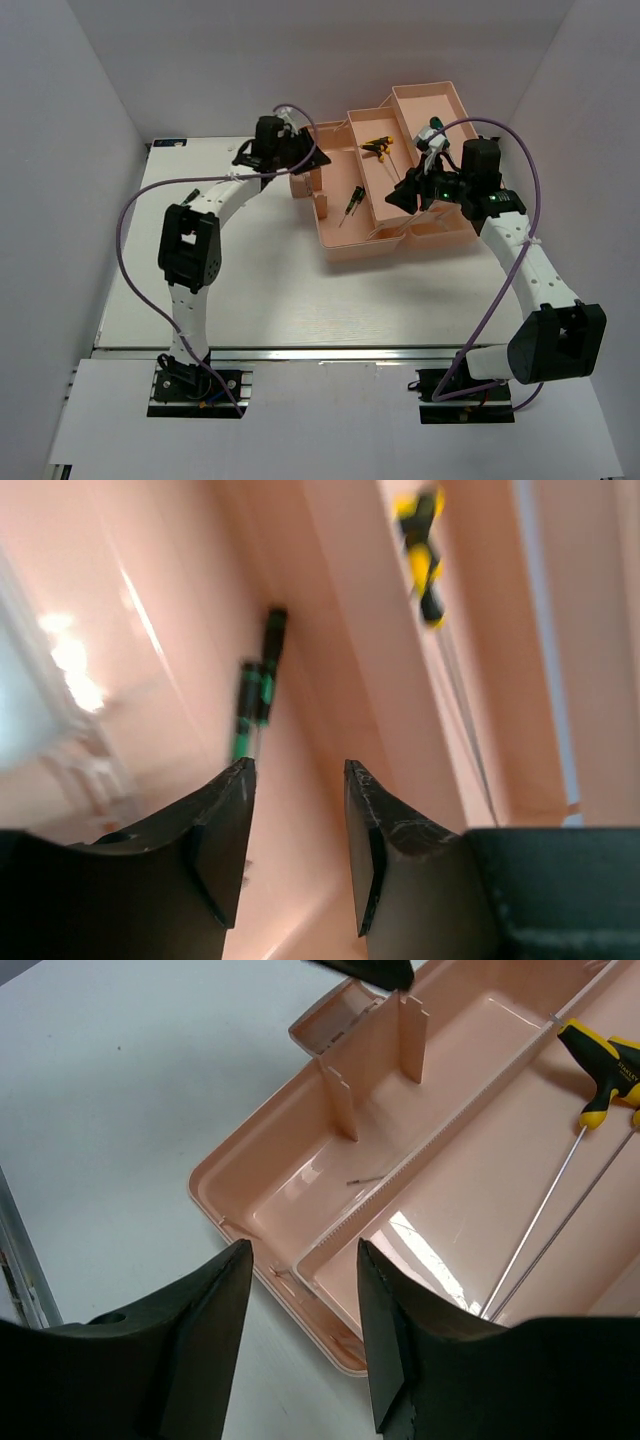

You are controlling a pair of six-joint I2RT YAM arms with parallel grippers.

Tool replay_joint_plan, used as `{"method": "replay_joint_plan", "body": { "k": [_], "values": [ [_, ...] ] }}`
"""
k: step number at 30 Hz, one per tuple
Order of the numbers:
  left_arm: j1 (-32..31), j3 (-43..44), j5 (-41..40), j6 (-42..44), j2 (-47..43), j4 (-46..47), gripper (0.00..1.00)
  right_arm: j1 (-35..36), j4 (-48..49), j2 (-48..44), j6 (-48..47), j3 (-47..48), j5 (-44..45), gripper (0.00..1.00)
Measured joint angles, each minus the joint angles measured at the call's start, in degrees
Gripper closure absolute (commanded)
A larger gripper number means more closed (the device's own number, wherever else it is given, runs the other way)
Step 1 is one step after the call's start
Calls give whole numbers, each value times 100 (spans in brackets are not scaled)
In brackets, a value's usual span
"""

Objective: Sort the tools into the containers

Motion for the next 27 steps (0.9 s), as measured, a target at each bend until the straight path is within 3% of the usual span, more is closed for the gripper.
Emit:
{"method": "replay_joint_plan", "body": {
  "k": [6, 11, 13, 20, 27],
  "values": [
    [1043, -197, -66, 490, -577, -76, 51, 0, 31, 0, -85, -17, -24, 43],
    [2312, -654, -588, 1228, -949, -518, 44, -2, 109, 0, -245, -192, -133, 25],
    [2616, -905, -951, 1582, -968, -675, 42, -2, 111, 0, -382, -245, -229, 23],
    [2524, -1532, -2015, 2949, -946, -1311, 41, 0, 44, 0, -890, -293, -501, 22],
    [2426, -2015, -2885, 4153, -1014, -953, 33, 0, -74, 129, -1027, -284, -619, 22]
  ]
}}
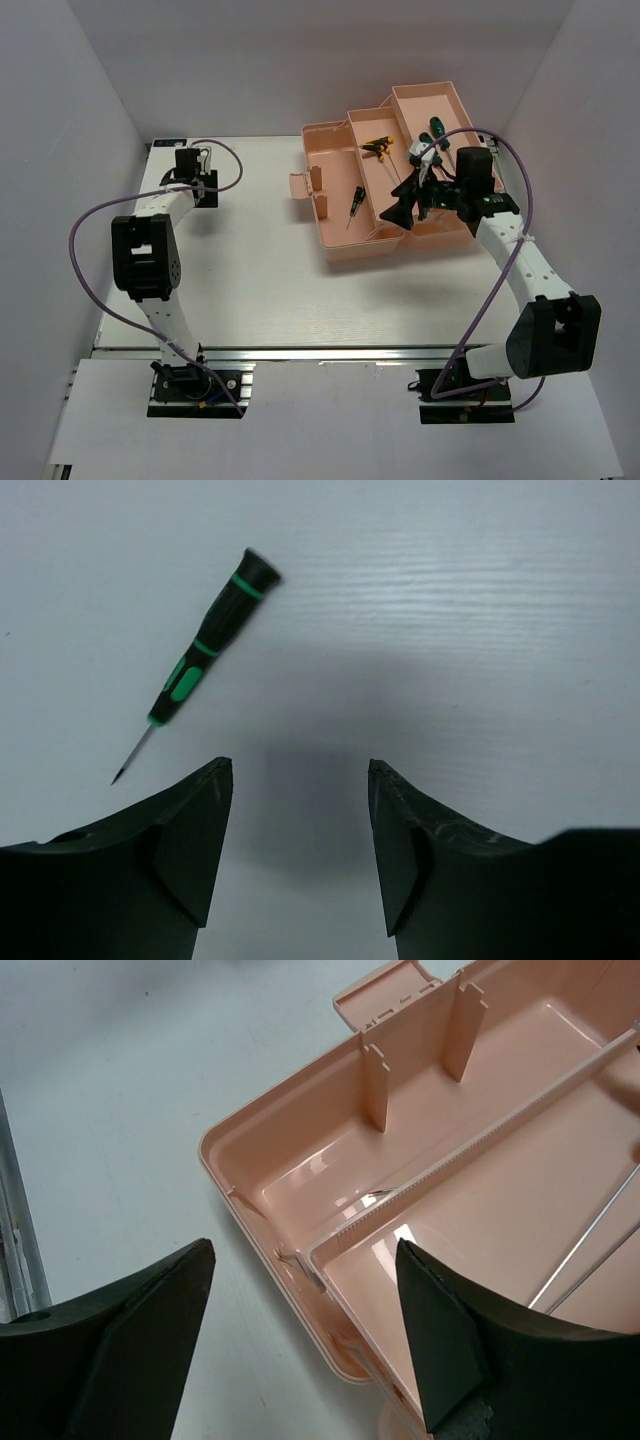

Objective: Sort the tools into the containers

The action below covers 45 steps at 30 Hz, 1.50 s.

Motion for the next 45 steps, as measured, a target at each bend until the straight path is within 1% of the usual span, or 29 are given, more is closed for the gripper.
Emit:
{"method": "replay_joint_plan", "body": {
  "k": [2, 6, 12, 16, 26, 27, 28, 29, 32, 37, 40, 43, 44, 45],
  "values": [
    [17, -219, -280, 271, -11, 107, 29, 0, -59, 68, -22, 9, -13, 21],
    [175, -452, -446, 557, -11, 229, 28, 0, -267, 208, -46, 109, -37, 22],
    [592, -306, -426, 684, -2, 457, 28, 0, -407, 350, -42, 345, -111, 22],
    [680, -81, -380, 706, 81, 603, 29, 0, -448, 365, -37, 391, -155, 21],
    [745, 197, 247, 743, 601, 723, 29, 0, -553, 365, -31, 411, -151, 21],
    [782, 210, 317, 741, 660, 728, 29, -2, -553, 367, -26, 411, -151, 21],
    [817, 225, 365, 741, 699, 723, 26, 0, -553, 369, -22, 413, -151, 21],
    [857, 236, 415, 745, 739, 723, 25, 0, -557, 376, -17, 420, -151, 21],
    [973, 319, 621, 715, 872, 743, 25, 0, -570, 439, -2, 522, -149, 21],
    [1078, 358, 957, 603, 1060, 796, 28, 0, -588, 492, 15, 708, -146, 21],
    [1078, 330, 1176, 527, 1064, 817, 31, 0, -586, 527, 26, 798, -144, 21],
    [1075, 275, 1375, 450, 1064, 866, 42, 0, -586, 564, 42, 841, -140, 21],
    [1075, 256, 1405, 433, 1062, 890, 48, 0, -588, 575, 50, 850, -138, 21],
    [1075, 229, 1432, 413, 1058, 925, 62, 0, -586, 590, 72, 859, -140, 21]
  ]
}}
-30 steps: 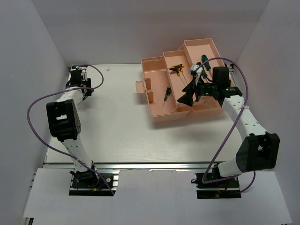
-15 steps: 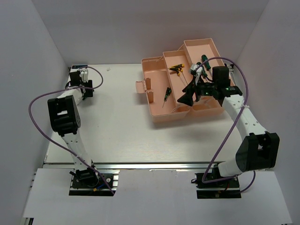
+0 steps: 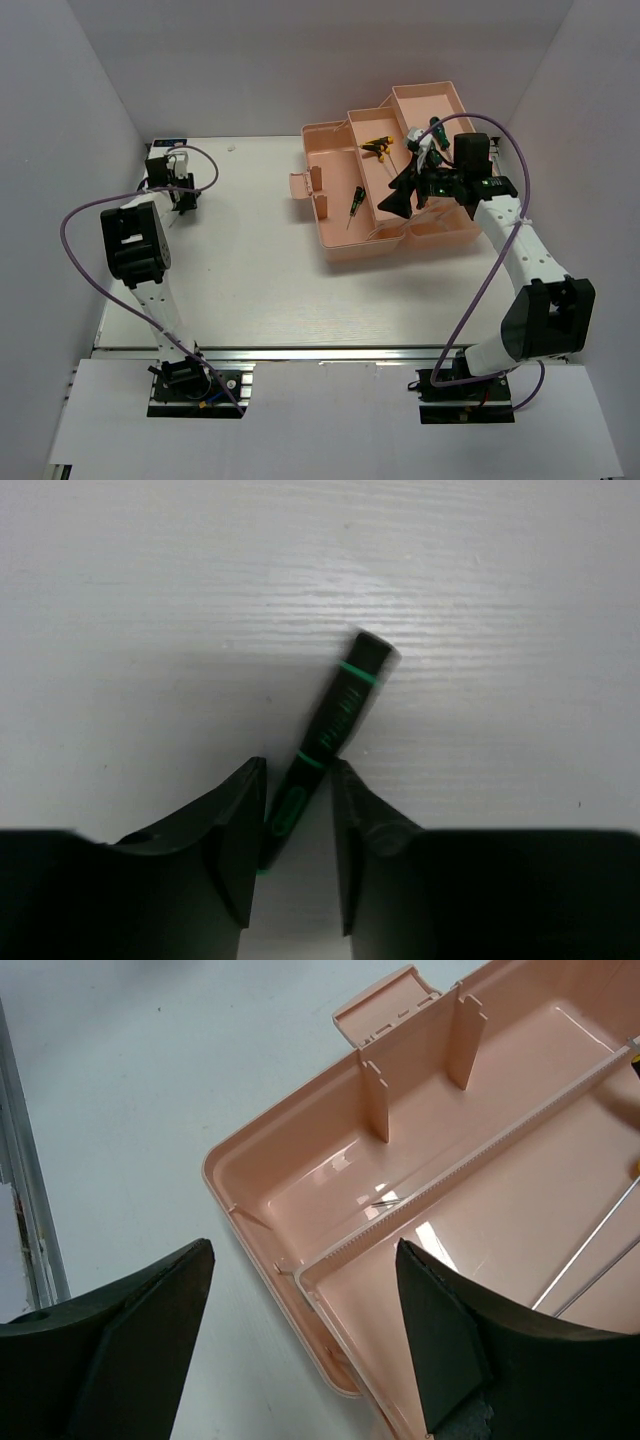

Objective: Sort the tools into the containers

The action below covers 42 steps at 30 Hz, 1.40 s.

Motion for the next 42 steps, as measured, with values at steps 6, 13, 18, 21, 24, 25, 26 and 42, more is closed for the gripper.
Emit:
{"method": "replay_joint_plan", "body": {
  "k": [6, 13, 18, 21, 24, 25, 26, 42],
  "values": [
    [-44, -42, 92, -192, -26, -59, 82, 0, 90, 11, 201, 0, 22, 22],
    [-702, -503, -216, -431, -415, -166, 93, 0, 348, -28, 516, -33, 170, 23],
    [-1174, -1008, 236, -1276, -874, -367, 100, 0, 474, -262, 774, -175, 459, 24],
    [-1392, -1294, 634, -1971, -1281, -354, 100, 0, 616, -459, 1005, -280, 761, 33],
    [-1652, -1537, 981, -2618, -1884, -79, 100, -2, 752, -662, 1178, -422, 1025, 59],
    [-1770, -1552, 1113, -2837, -2087, 46, 100, -2, 793, -713, 1193, -457, 1086, 66],
    [-1880, -1552, 1241, -3036, -2273, 225, 100, 0, 822, -756, 1252, -485, 1163, 73],
    [-3884, -92, 1108, -5243, -1445, 1705, 64, -848, 1554, -1314, 2103, -772, 2983, 40]
  ]
}}
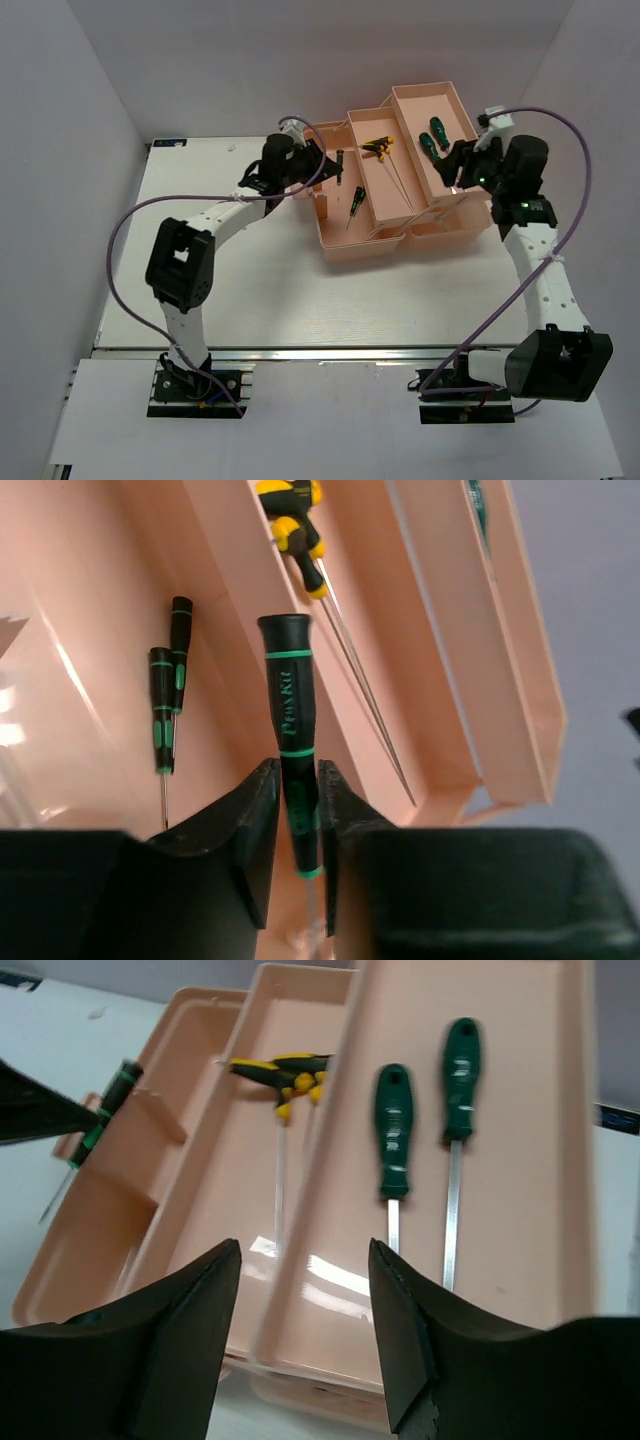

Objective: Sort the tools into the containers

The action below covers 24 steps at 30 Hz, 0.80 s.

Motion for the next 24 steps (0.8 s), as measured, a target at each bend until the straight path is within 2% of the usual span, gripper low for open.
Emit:
{"method": "replay_joint_plan", "body": {
  "k": [2, 4, 6, 11, 15, 16, 20, 21, 24],
  "values": [
    [-133, 400, -149, -55, 398, -142, 54, -409, -151, 87, 131, 236, -190, 39],
    [-208, 765, -245, -81, 717, -302, 51, -887, -267, 164, 210, 448, -352, 38],
    [-249, 999, -315, -81, 914, -417, 43, -1294, -404, 214, 170, 632, -393, 36],
    [-258, 1091, -487, 37, 953, -636, 42, -1882, -940, 354, 9, 1080, -634, 36],
    [-251, 1108, -557, 337, 848, -767, 55, -2590, -1543, 872, -74, 1602, -1316, 34],
    [-251, 1088, -562, 422, 761, -813, 66, -2791, -1716, 1051, -98, 1718, -1539, 35],
    [-251, 573, -586, 758, 72, -879, 73, -3438, -2470, 1655, -396, 1803, -2194, 36],
    [-251, 308, -590, 807, -203, -890, 72, -3521, -2610, 1718, -485, 1749, -2234, 36],
    [-251, -535, -616, 894, -1073, -752, 48, -3578, -3010, 1722, -820, 1447, -2286, 38]
  ]
}}
